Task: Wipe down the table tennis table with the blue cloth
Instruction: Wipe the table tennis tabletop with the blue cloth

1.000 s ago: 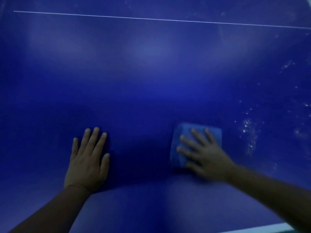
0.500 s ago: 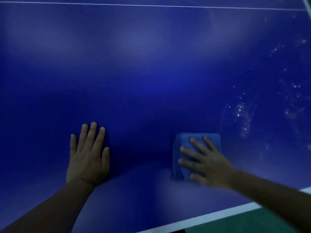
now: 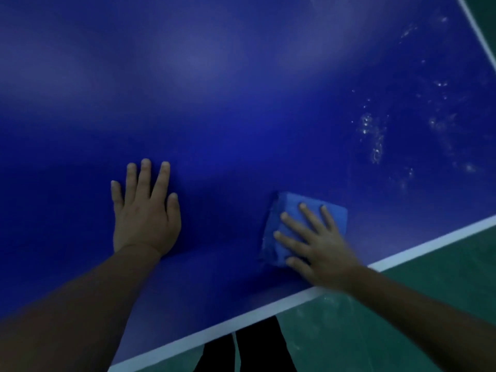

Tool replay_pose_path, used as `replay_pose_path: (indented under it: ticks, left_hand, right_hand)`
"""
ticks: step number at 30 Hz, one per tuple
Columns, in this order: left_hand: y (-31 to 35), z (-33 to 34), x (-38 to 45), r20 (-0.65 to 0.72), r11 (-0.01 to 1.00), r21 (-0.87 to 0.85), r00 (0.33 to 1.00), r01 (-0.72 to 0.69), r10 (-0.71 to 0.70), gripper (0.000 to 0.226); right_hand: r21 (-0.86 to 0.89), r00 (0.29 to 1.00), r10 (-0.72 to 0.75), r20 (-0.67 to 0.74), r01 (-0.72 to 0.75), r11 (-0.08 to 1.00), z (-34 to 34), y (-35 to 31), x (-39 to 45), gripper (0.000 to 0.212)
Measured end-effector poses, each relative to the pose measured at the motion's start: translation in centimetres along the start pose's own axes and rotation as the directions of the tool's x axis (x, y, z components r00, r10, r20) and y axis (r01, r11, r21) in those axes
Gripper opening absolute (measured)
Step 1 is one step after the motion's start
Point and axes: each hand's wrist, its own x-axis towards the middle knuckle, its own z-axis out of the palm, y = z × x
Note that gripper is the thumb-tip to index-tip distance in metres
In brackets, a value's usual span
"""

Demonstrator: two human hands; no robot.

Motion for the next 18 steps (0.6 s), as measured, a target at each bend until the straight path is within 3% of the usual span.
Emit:
replay_pose_path:
  ticks: [2,3,5,6,7,8,9,11,12,13,14,16,18]
  left_hand:
    - [-0.1,0.0,0.0,-0.009,1.000,0.001,1.000,-0.016,0.016,0.062]
    - [-0.1,0.0,0.0,-0.007,1.000,0.001,1.000,-0.024,0.024,0.062]
    - [-0.1,0.0,0.0,0.004,1.000,-0.001,0.999,-0.031,0.031,0.063]
    - [0.0,-0.1,0.1,0.011,1.000,-0.003,0.999,-0.030,0.031,0.063]
    - [0.0,-0.1,0.1,0.015,1.000,-0.007,0.999,-0.030,0.030,0.064]
    - [0.1,-0.2,0.0,0.017,0.999,-0.010,0.999,-0.031,0.031,0.064]
    - [0.1,-0.2,0.0,0.017,0.999,-0.011,0.999,-0.030,0.030,0.064]
    - [0.0,-0.2,0.0,0.019,1.000,-0.006,0.999,-0.026,0.026,0.064]
    - [0.0,-0.2,0.0,0.022,1.000,-0.004,1.000,-0.022,0.022,0.064]
    - [0.0,-0.2,0.1,0.023,1.000,-0.003,1.000,-0.020,0.020,0.063]
    - [0.0,-0.2,0.1,0.022,1.000,-0.003,1.000,-0.020,0.020,0.063]
    - [0.1,-0.2,0.0,0.017,1.000,-0.010,0.999,-0.029,0.029,0.061]
    - [0.1,-0.2,0.0,0.010,0.999,-0.013,0.999,-0.034,0.034,0.060]
  right_hand:
    - [-0.015,0.968,0.251,-0.013,-0.251,0.968,-0.5,3.0,0.0,0.055]
    - [0.026,0.895,0.447,-0.013,-0.446,0.895,-0.7,4.1,0.8,0.055]
    - [0.152,0.631,0.776,-0.018,-0.765,0.626,-1.1,4.4,3.6,0.056]
    - [0.202,0.493,0.870,-0.010,-0.851,0.485,-1.1,3.3,5.4,0.057]
    - [0.212,0.412,0.911,-0.002,-0.890,0.403,-1.1,1.4,7.0,0.058]
    - [0.203,0.418,0.908,-0.036,-0.887,0.416,-0.8,-1.3,8.1,0.058]
    - [0.192,0.515,0.852,-0.088,-0.831,0.522,-0.2,-4.7,8.5,0.058]
    - [0.151,0.819,0.567,-0.084,-0.552,0.820,1.1,-11.6,6.3,0.055]
    - [0.125,0.898,0.436,-0.063,-0.426,0.896,1.5,-13.2,4.0,0.054]
    - [0.107,0.924,0.381,-0.041,-0.375,0.921,1.7,-12.9,1.6,0.053]
    - [0.108,0.916,0.400,-0.007,-0.397,0.911,1.5,-10.9,-0.5,0.054]
    - [0.050,0.796,0.606,0.005,-0.605,0.794,0.9,-5.2,-3.8,0.059]
    - [0.075,0.534,0.843,0.061,-0.845,0.530,-0.1,0.6,-5.5,0.064]
